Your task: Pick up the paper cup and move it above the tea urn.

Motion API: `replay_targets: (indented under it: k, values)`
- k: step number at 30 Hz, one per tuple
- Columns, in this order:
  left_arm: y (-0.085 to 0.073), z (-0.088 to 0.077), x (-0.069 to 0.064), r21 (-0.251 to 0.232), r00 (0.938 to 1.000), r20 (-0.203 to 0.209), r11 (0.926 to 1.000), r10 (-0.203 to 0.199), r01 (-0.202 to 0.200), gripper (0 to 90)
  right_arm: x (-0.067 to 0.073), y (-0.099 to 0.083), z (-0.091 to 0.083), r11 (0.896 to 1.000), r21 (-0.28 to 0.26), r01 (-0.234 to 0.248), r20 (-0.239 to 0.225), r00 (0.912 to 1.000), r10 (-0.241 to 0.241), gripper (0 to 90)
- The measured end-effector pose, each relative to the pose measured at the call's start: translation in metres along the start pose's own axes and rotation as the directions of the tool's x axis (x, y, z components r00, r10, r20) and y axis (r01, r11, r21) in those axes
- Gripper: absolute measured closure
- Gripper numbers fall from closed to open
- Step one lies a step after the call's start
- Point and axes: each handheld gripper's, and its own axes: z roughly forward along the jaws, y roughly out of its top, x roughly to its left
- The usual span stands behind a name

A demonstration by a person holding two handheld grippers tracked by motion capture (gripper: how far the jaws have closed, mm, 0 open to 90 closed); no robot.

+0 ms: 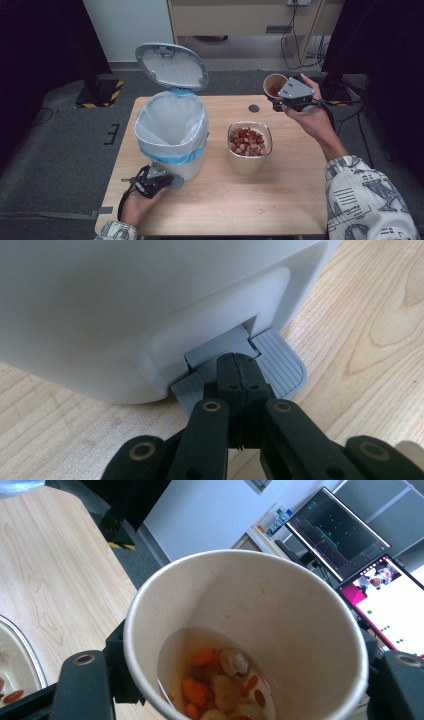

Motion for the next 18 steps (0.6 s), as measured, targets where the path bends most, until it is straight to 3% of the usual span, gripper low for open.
replay_targets:
  k: [18]
  values:
    - [0.0000, 0.0000, -0.0001, 0.001, 1.0000, 0.000, 1.0000, 0.001, -0.001, 89.9, 0.0062, 0.0057, 0.0023, 1.000, -0.014, 0.025, -0.017, 0.9995, -0.025, 28.3]
